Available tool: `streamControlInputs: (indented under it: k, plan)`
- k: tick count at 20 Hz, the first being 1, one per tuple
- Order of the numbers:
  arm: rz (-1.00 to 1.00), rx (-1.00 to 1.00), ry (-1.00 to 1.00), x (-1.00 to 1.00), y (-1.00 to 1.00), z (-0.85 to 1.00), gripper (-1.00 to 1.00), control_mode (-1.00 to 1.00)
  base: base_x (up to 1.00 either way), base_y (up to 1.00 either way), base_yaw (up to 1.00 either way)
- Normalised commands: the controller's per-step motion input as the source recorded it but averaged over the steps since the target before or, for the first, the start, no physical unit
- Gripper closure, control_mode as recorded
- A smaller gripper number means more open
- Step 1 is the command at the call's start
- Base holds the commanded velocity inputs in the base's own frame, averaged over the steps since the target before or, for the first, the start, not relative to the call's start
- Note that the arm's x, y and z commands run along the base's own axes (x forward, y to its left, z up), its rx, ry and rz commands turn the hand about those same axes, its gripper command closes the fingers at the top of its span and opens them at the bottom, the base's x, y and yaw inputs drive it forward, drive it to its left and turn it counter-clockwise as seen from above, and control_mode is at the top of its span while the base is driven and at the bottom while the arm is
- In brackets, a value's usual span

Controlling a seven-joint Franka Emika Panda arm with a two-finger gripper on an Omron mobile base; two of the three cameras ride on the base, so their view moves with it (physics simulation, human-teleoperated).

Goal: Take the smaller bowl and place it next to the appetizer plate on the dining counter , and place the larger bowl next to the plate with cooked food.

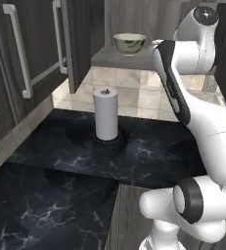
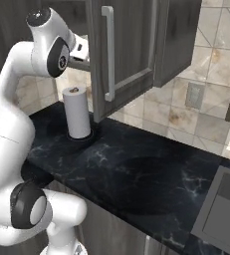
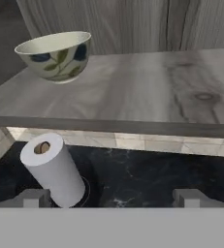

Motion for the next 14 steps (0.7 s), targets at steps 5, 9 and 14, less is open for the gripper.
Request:
streamControlInputs:
  k: [5, 9, 14]
  plan:
    - [-0.18, 0.00, -0.29, 0.28, 0.24, 0.01, -1.00, -1.00, 0.00, 0.00, 0.00]
    - [-0.11, 0.00, -0.23, 0.52, 0.29, -0.16, -1.00, -1.00, 0.00, 0.00, 0.00]
    - [-0.03, 0.08, -0.04, 0.51, -0.09, -0.29, -1.00, -1.00, 0.00, 0.00, 0.00]
